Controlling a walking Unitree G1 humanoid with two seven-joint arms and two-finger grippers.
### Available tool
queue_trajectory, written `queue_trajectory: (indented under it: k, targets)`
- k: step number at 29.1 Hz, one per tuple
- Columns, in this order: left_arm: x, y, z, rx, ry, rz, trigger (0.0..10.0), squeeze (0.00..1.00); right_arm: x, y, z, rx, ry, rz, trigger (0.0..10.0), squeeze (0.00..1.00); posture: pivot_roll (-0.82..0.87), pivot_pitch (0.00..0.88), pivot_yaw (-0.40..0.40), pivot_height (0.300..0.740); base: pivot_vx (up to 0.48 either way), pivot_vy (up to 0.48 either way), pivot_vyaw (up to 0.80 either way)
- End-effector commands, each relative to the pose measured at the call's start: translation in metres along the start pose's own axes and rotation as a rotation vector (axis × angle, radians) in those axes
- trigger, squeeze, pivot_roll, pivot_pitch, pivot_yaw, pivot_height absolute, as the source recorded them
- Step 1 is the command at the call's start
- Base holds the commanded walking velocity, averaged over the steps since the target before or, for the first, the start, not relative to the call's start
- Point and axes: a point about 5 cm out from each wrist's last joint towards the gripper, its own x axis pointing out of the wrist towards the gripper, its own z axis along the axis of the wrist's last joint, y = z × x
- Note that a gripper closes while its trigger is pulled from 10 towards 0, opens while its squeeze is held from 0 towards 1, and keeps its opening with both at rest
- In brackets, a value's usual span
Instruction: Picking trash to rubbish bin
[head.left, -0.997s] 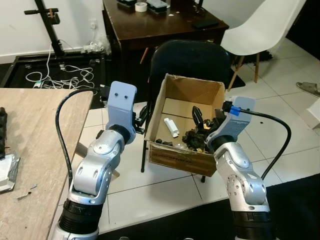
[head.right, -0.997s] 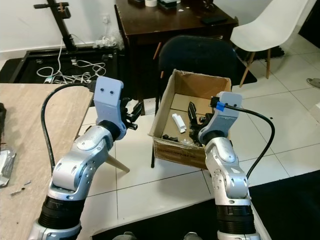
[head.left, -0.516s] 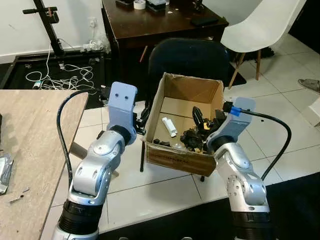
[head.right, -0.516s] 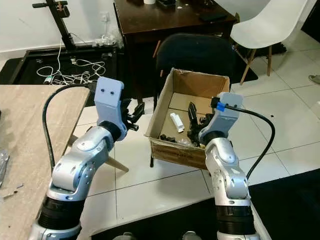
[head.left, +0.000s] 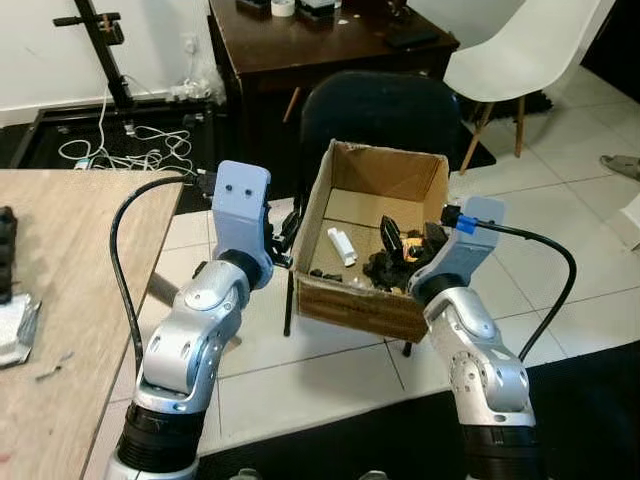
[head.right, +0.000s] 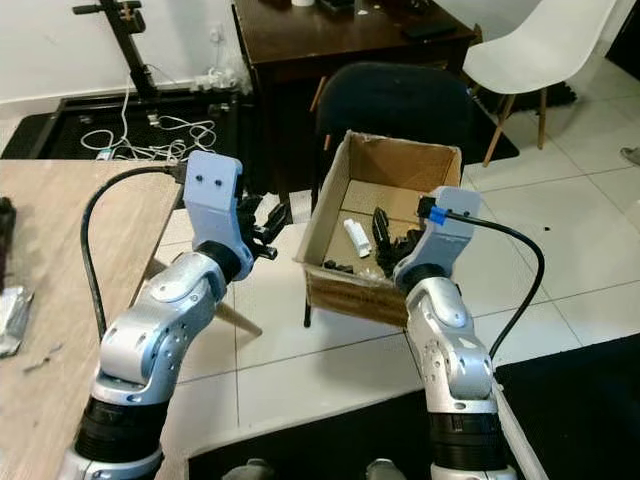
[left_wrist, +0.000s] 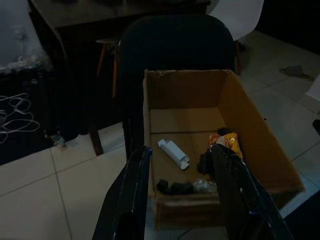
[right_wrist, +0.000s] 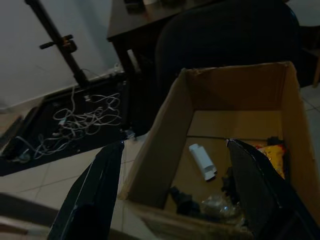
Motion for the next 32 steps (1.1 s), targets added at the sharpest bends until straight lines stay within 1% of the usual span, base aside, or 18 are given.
queue_trajectory:
  k: [1, 4, 18, 20, 21, 23, 24, 25, 29, 31, 32]
  targets:
    - [-0.0027, -0.0002, -0.0024, -0.021, 0.010, 0.005, 10.0, 0.00, -0.0032, 0.0037, -0.0010, -0.001, 0.006, 0.014, 10.0, 0.00, 0.09, 0.133, 0.029, 0.740, -0.315, 0.000, 0.00]
    - [-0.0032, -0.0001, -0.0019, -0.007, 0.013, 0.003, 10.0, 0.00, -0.0032, 0.0046, -0.0011, 0.000, 0.008, 0.018, 10.0, 0.00, 0.09, 0.125, 0.026, 0.740, -0.105, 0.000, 0.00]
    - [-0.0038, -0.0046, -0.0007, 0.006, 0.015, -0.037, 10.0, 0.00, -0.0052, 0.0046, -0.0035, 0.014, 0.014, 0.012, 10.0, 0.00, 0.09, 0.123, 0.035, 0.740, 0.000, 0.000, 0.00]
    - [-0.0039, -0.0044, -0.0008, 0.024, 0.020, -0.041, 10.0, 0.00, -0.0061, 0.0039, -0.0040, 0.017, 0.014, 0.007, 10.0, 0.00, 0.10, 0.124, 0.040, 0.740, 0.000, 0.000, 0.00]
    - [-0.0038, -0.0048, -0.0010, 0.045, 0.024, -0.046, 10.0, 0.00, -0.0067, 0.0035, -0.0044, 0.019, 0.015, 0.004, 10.0, 0.00, 0.10, 0.125, 0.046, 0.740, 0.000, 0.000, 0.00]
    - [-0.0038, -0.0048, -0.0010, 0.045, 0.024, -0.046, 10.0, 0.00, -0.0067, 0.0035, -0.0044, 0.019, 0.015, 0.004, 10.0, 0.00, 0.10, 0.125, 0.046, 0.740, 0.000, 0.000, 0.00]
    - [-0.0035, -0.0055, -0.0016, 0.068, 0.035, -0.052, 10.0, 0.00, -0.0079, 0.0026, -0.0049, 0.021, 0.015, -0.003, 10.0, 0.00, 0.10, 0.128, 0.056, 0.740, 0.000, 0.000, 0.00]
    - [-0.0032, -0.0056, -0.0017, 0.080, 0.038, -0.051, 10.0, 0.00, -0.0088, 0.0022, -0.0052, 0.023, 0.015, -0.008, 10.0, 0.00, 0.09, 0.129, 0.061, 0.740, 0.000, -0.480, 0.00]
    - [-0.0025, -0.0073, -0.0034, 0.084, 0.054, -0.072, 10.0, 0.00, -0.0114, 0.0010, -0.0056, 0.025, 0.015, -0.019, 10.0, 0.00, 0.09, 0.133, 0.071, 0.740, 0.000, -0.480, 0.00]
    - [-0.0022, -0.0077, -0.0040, 0.077, 0.056, -0.075, 10.0, 0.00, -0.0118, 0.0005, -0.0056, 0.025, 0.015, -0.022, 10.0, 0.00, 0.09, 0.133, 0.071, 0.740, 0.000, -0.480, 0.00]
    - [-0.0013, -0.0073, -0.0053, 0.049, 0.062, -0.067, 10.0, 0.00, -0.0126, -0.0004, -0.0057, 0.025, 0.015, -0.027, 10.0, 0.00, 0.09, 0.134, 0.076, 0.740, 0.000, 0.000, 0.00]
